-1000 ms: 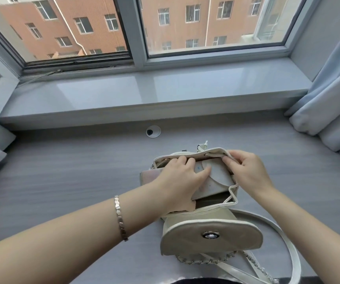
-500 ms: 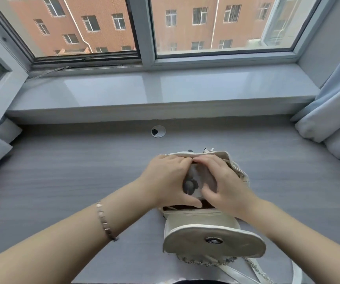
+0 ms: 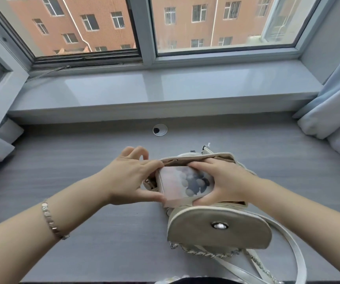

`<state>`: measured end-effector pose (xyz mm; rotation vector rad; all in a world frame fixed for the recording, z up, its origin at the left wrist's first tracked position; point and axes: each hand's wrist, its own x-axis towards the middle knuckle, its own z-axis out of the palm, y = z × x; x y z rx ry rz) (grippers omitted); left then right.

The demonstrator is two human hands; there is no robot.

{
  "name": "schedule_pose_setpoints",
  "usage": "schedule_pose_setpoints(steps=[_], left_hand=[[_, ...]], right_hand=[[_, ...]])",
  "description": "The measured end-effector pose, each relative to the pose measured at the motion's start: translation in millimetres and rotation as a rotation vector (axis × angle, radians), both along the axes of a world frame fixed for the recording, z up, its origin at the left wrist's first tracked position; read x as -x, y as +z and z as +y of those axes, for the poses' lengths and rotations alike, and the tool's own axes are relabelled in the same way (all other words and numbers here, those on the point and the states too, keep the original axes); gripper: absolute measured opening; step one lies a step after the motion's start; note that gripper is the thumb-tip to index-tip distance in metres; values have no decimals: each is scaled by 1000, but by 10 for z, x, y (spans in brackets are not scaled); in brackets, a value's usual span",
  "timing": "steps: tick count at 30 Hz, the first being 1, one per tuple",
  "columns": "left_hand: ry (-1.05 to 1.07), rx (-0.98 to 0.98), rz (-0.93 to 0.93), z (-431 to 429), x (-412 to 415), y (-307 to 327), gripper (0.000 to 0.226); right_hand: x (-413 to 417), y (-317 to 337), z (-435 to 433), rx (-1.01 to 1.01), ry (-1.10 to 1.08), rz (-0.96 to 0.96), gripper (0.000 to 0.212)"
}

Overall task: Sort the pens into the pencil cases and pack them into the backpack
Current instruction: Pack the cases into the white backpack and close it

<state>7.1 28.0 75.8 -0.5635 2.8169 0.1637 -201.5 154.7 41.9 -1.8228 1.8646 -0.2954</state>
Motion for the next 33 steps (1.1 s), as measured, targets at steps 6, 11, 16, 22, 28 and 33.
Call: schedule_pose_setpoints(steps=[6,11,16,22,28,33], left_hand=[[-28,219,193,63,-169,-198,63],[156,-119,294,236,-153,-226,61],[345,-263,350,357,-150,-295,71],[295,-224,117,469,-257,-366,100],[260,-373,322,513,-291,-535,63],[215,-293,525,524,-237,-654,33]], right_hand=[[75,42,-205,-84,-8,-56,59],[81,20,-279,-121,81,-86,48],[118,73,-277,-300,128,68,60],[57,27,-71,-222,39,-51,69],[-6,-11,111,8,-29,-75,92],[4,-88,102,32,8,-21,86]])
